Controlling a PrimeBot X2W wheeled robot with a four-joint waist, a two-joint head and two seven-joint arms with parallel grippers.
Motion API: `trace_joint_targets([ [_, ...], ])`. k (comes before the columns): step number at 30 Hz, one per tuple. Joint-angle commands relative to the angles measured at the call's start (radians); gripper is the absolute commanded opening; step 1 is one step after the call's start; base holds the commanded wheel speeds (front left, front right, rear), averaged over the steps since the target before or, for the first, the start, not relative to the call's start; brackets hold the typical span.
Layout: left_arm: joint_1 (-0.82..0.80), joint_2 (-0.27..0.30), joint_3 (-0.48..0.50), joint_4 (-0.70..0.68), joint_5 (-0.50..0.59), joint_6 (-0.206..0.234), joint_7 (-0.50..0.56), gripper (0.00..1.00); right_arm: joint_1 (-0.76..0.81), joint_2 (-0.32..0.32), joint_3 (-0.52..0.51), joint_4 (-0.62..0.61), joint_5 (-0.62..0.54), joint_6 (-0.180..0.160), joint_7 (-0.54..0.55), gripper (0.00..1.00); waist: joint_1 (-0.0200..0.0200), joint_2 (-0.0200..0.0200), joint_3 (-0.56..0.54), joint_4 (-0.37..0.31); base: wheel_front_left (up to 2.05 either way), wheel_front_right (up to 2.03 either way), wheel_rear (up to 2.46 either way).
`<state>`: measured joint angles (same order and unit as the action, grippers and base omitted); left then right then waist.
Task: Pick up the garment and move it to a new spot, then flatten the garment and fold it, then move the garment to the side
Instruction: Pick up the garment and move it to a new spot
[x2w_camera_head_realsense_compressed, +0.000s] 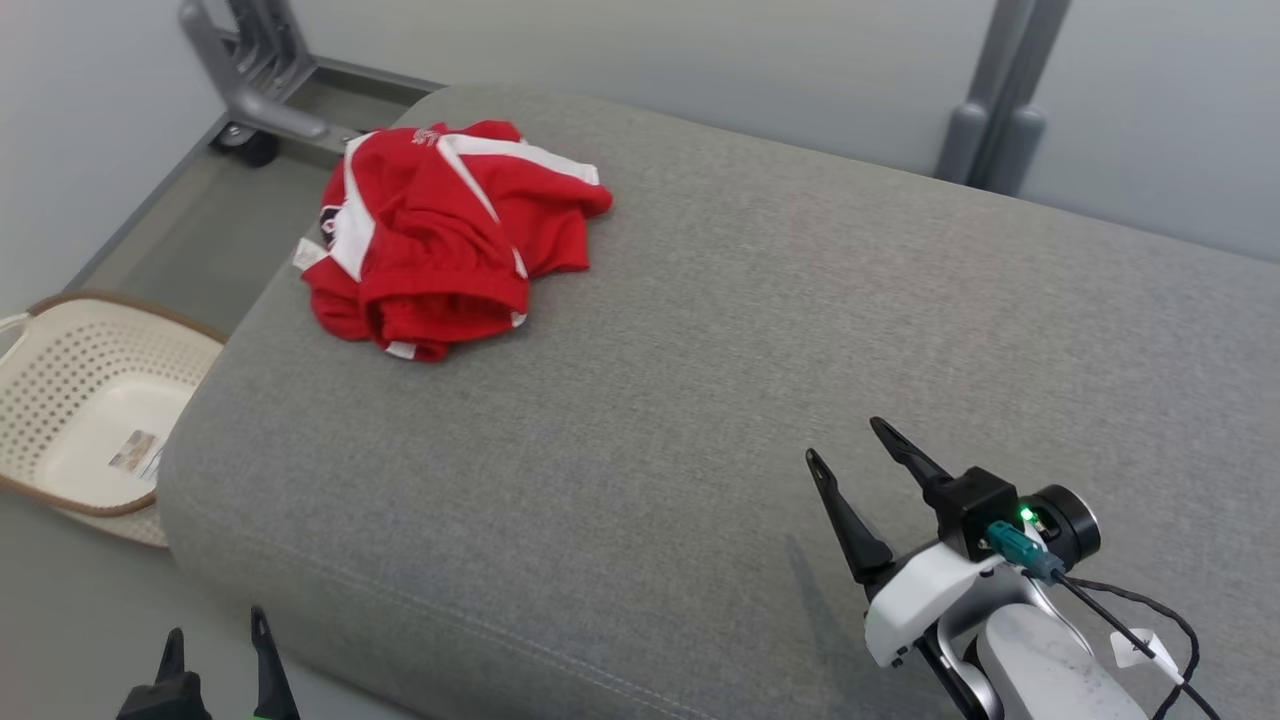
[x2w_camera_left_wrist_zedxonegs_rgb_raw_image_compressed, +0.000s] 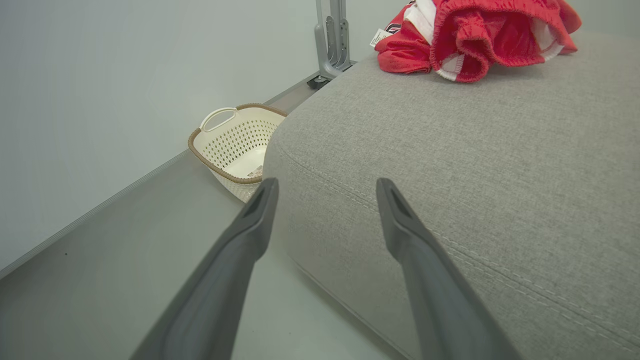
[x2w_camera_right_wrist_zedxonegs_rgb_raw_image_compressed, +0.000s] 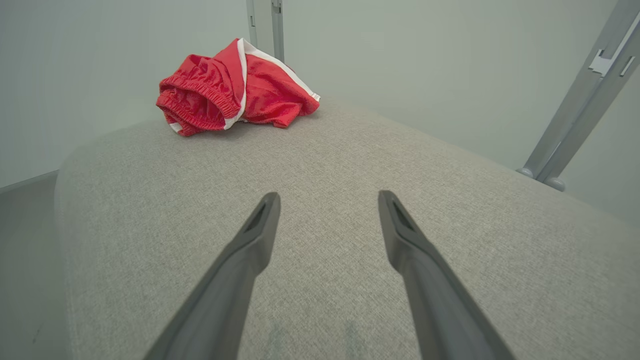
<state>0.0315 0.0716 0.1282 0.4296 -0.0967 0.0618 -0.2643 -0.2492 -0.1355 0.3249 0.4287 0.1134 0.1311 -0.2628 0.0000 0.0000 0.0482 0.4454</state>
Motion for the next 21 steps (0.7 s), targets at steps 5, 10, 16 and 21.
trace_joint_targets([
  [5, 0.011, -0.017, 0.032, 0.006, -0.031, -0.040, 0.000, 1.00, -0.016, -0.023, 0.020, 0.021, 0.025, -0.001, -0.003, 1.00, 0.0000, 0.0000, 0.037, 0.095, 0.00, 0.00, 0.00],
  [10, -0.066, -0.019, 0.043, 0.049, -0.046, -0.095, 0.000, 1.00, -0.006, -0.054, -0.017, 0.006, 0.013, -0.001, -0.003, 1.00, 0.0000, 0.0000, 0.080, 0.050, 0.00, 0.00, 0.00],
  [16, -0.245, 0.013, 0.074, 0.070, -0.018, -0.145, 0.000, 1.00, -0.020, -0.114, -0.061, -0.025, -0.005, -0.001, -0.003, 1.00, 0.0000, 0.0000, 0.170, -0.042, 0.00, 0.00, 0.00],
  [21, -0.440, 0.096, 0.060, 0.142, -0.011, -0.181, 0.000, 1.00, -0.017, -0.153, -0.095, -0.044, -0.009, -0.001, -0.003, 1.00, 0.0000, 0.0000, 0.234, -0.114, 0.00, 0.00, 0.00],
])
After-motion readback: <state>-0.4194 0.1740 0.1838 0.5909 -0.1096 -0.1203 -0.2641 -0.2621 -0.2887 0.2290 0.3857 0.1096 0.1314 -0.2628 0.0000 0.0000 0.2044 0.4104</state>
